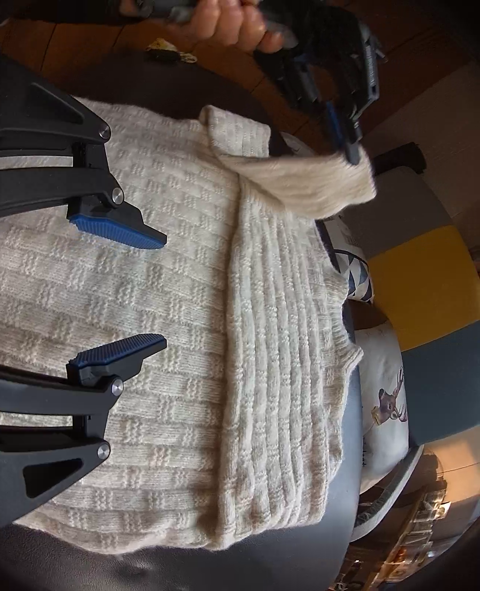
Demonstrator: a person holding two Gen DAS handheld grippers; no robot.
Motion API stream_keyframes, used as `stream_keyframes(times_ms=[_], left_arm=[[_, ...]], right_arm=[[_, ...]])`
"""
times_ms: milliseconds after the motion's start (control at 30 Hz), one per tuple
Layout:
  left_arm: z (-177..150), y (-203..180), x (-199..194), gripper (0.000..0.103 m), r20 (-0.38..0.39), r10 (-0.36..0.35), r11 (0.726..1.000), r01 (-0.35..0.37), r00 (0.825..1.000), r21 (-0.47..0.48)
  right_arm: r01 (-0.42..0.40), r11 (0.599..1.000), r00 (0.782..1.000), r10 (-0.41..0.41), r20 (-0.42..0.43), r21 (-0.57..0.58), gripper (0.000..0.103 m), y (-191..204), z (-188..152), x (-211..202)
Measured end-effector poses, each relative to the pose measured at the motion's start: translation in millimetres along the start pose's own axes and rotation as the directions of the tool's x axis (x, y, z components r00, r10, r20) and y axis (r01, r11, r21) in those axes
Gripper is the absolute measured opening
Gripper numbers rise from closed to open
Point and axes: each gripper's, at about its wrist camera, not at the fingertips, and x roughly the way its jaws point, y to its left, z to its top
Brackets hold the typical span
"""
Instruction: Fold clothes
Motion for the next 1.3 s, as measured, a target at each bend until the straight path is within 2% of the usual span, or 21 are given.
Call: stream_keyframes(times_ms=[67, 133, 233, 367, 433, 533, 567, 667, 767, 800, 833, 900, 967, 1100, 1233, 1300], left_arm=[[-8.2, 1.3, 20.9, 0.007, -0.043, 0.029, 0.999, -0.028, 0.999, 0.023], [-15.2, 3.9, 38.6, 0.009, -0.107, 0.040, 0.999, -0.038, 0.993, 0.024], [-21.1, 17.9, 41.8, 0.015, -0.159, -0.025, 0.998, 0.015, 0.987, -0.064], [-19.1, 40.1, 0.5, 0.019, -0.089, -0.108, 0.989, 0.098, 0.990, -0.108], [-17.9, 53.5, -24.1, 0.027, -0.053, -0.149, 0.981, 0.141, 0.987, -0.133], [-20.8, 79.5, -60.4, 0.030, 0.005, -0.175, 0.972, 0.173, 0.985, -0.161], [-22.5, 92.2, -69.5, 0.030, 0.018, -0.196, 0.962, 0.196, 0.980, -0.190], [-35.6, 132.2, -92.1, 0.031, 0.062, -0.202, 0.939, 0.212, 0.977, -0.270], [-51.1, 167.1, -101.6, 0.032, 0.082, -0.204, 0.914, 0.220, 0.975, -0.340], [-56.9, 178.0, -102.9, 0.032, 0.088, -0.209, 0.902, 0.227, 0.974, -0.367], [-61.4, 185.2, -104.0, 0.032, 0.095, -0.216, 0.892, 0.236, 0.972, -0.385], [-70.5, 199.5, -106.1, 0.032, 0.109, -0.230, 0.872, 0.255, 0.967, -0.418], [-77.0, 206.3, -106.0, 0.032, 0.117, -0.239, 0.859, 0.266, 0.964, -0.437], [-82.6, 205.9, -94.5, 0.032, 0.099, -0.264, 0.846, 0.280, 0.959, -0.453], [-84.0, 200.2, -92.4, 0.032, 0.097, -0.271, 0.851, 0.286, 0.958, -0.440], [-84.7, 198.3, -91.4, 0.032, 0.097, -0.275, 0.850, 0.289, 0.957, -0.440]], right_arm=[[-0.047, 0.997, 0.999, 0.047, 0.005, 0.068, 0.049, -5.2, 7.4, 0.2], [-0.132, 0.981, 0.991, 0.130, 0.023, 0.139, 0.049, -10.2, 17.2, 1.6], [-0.234, 0.944, 0.972, 0.225, 0.064, 0.232, 0.049, -15.5, 34.6, 10.8], [-0.313, 0.877, 0.949, 0.298, 0.099, 0.363, 0.049, -26.3, 55.6, 36.6], [-0.339, 0.841, 0.939, 0.327, 0.102, 0.422, 0.049, -29.1, 61.1, 52.8], [-0.322, 0.820, 0.943, 0.325, 0.078, 0.474, 0.049, -27.6, 65.2, 74.8], [-0.327, 0.805, 0.941, 0.327, 0.090, 0.495, 0.049, -28.5, 64.6, 78.7], [-0.377, 0.741, 0.923, 0.352, 0.156, 0.556, 0.048, -33.3, 59.6, 82.9], [-0.438, 0.672, 0.893, 0.403, 0.202, 0.597, 0.039, -32.1, 53.6, 87.8], [-0.460, 0.640, 0.882, 0.412, 0.230, 0.616, 0.032, -31.5, 49.2, 86.6], [-0.469, 0.623, 0.878, 0.407, 0.253, 0.626, 0.032, -30.5, 45.0, 84.3], [-0.455, 0.626, 0.888, 0.371, 0.272, 0.633, 0.032, -27.5, 37.8, 78.5], [-0.427, 0.624, 0.901, 0.360, 0.244, 0.654, 0.032, -24.3, 34.2, 81.3], [-0.371, 0.615, 0.925, 0.312, 0.217, 0.696, 0.032, -23.9, 35.2, 87.2], [-0.361, 0.553, 0.927, 0.300, 0.225, 0.751, 0.032, -29.4, 25.3, 94.3], [-0.389, 0.545, 0.918, 0.301, 0.260, 0.742, 0.032, -29.1, 27.9, 99.4]])
